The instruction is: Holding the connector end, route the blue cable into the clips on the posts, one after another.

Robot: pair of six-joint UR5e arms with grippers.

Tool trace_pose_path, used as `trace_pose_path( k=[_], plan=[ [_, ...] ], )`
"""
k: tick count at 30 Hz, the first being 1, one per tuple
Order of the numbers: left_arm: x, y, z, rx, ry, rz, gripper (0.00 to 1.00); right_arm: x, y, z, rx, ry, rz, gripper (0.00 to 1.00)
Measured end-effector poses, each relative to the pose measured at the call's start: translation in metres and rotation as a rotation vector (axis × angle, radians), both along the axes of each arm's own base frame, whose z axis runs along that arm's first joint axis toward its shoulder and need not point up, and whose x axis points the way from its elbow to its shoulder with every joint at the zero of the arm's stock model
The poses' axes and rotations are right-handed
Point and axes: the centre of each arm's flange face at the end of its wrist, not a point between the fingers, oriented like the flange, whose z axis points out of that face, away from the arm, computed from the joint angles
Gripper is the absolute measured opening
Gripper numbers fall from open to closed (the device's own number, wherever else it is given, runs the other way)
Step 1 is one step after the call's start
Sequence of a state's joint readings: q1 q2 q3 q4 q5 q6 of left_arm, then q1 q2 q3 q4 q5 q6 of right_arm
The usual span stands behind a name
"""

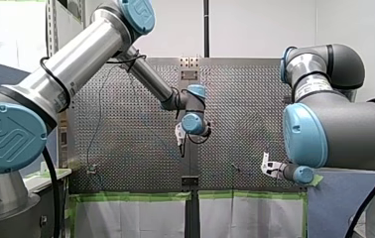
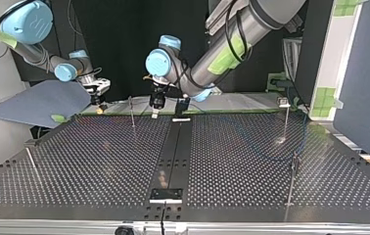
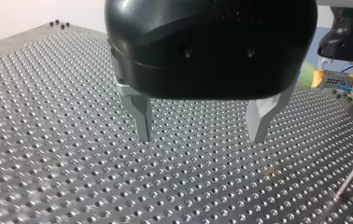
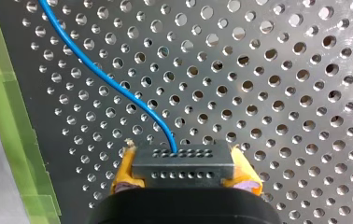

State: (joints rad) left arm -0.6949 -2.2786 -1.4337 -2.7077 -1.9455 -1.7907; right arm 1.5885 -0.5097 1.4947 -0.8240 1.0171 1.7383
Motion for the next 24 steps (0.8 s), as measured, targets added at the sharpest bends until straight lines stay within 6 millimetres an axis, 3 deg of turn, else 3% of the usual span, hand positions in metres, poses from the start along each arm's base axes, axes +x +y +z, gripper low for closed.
trace_pose_path(
  k=[24],
  plan=[
    [-0.044,0.048,0.071,-0.201,-0.13,0.117,1.0,0.002,-0.001,0.001,-0.003,0.0,0.003,0.0]
  ],
)
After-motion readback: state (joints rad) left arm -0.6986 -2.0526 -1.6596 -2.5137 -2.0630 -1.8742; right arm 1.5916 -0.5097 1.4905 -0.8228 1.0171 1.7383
